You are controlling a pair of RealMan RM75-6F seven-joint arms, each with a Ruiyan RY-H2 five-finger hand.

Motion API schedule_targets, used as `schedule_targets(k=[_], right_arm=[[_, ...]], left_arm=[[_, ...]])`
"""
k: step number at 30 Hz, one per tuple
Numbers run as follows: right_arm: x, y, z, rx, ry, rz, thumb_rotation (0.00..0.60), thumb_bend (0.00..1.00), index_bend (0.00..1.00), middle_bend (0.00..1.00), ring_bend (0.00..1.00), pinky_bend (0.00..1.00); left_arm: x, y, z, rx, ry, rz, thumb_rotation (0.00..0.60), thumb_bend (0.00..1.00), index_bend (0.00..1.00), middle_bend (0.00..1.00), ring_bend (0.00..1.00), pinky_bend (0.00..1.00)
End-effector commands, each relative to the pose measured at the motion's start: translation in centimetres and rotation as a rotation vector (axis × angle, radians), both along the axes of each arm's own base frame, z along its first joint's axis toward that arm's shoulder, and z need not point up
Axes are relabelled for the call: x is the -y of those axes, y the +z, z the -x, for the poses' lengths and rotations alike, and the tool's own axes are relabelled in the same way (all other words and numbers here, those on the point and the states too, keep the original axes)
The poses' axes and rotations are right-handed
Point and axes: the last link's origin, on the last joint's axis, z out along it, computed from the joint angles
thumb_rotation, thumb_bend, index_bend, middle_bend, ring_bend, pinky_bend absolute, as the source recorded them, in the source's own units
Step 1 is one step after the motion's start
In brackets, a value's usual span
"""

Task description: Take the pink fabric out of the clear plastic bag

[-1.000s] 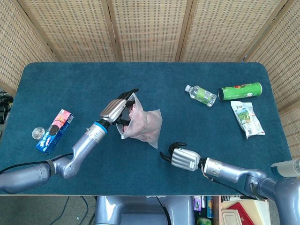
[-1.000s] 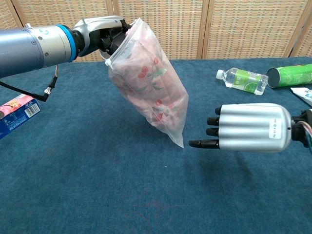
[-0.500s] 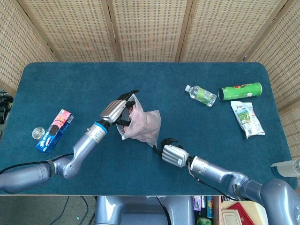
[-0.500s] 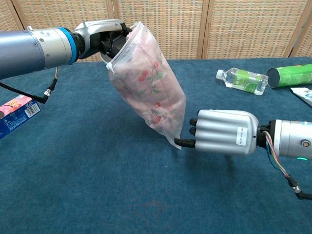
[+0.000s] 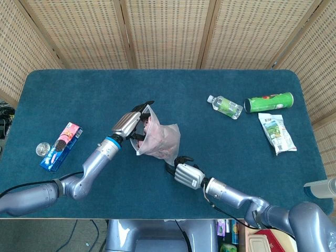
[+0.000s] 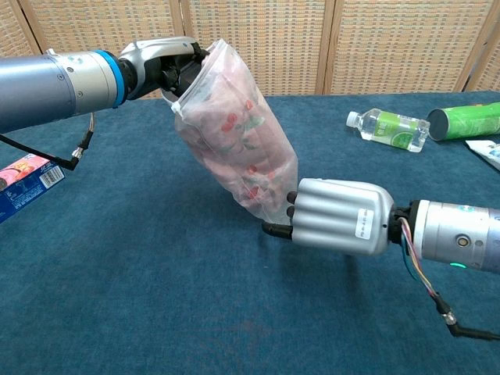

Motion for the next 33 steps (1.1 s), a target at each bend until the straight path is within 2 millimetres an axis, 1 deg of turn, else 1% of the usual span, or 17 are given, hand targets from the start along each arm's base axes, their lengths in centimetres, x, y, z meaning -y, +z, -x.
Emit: schedule_targets(k=[1,5,14,24,29,32,33], right_arm=[[-0.2,-0.3,-0.5,0.005,0.003,-0.005,0.6,0.0,0.16,0.56,0.52,0.73],[-0.8,-0.4,-1.1,0.008,0.037,-0.016,0.6,0.0,0.16,0.56,0.52,0.73],[-0.6,-1.4,-2.7,0.002,0.058,0.007,0.6,0.0,0.16,0.55,0.52,0.73],[0.6,-2.7,-4.2,-0.006,0.031,0.049,0.6,0.0,0.16,0.55,0.52,0.73],[1.4,-2.9,-4.5,-0.014,0.016,0.082,0.6,0.0,0.16,0.56,0.52,0.73],[1.9,-2.9,-4.5,-0.03,0.024,0.106,0.6,0.0,0.16,0.58,0.54,0.73],[2.0,-2.9,-4.4,-0.04,0.031,0.121,0.6,0.0,0.18,0.59,0.55,0.75]], left_arm=[[0.0,-0.1,0.1,0.0,0.003,0.001,0.6,0.51,0.7,0.0,0.0,0.0],[-0.2,-0.1,0.2,0.001,0.006,0.002,0.6,0.52,0.7,0.0,0.0,0.0],[-0.2,-0.1,0.1,0.01,0.008,0.011,0.6,0.52,0.7,0.0,0.0,0.0],[-0.3,0.2,0.4,0.023,0.026,0.021,0.6,0.51,0.7,0.0,0.0,0.0],[-0.3,0.2,0.7,0.023,0.034,0.03,0.6,0.51,0.7,0.0,0.0,0.0],[-0.4,0.2,0.8,0.022,0.035,0.034,0.6,0.51,0.7,0.0,0.0,0.0],[-0.4,0.3,0.8,0.02,0.034,0.036,0.6,0.51,0.7,0.0,0.0,0.0]])
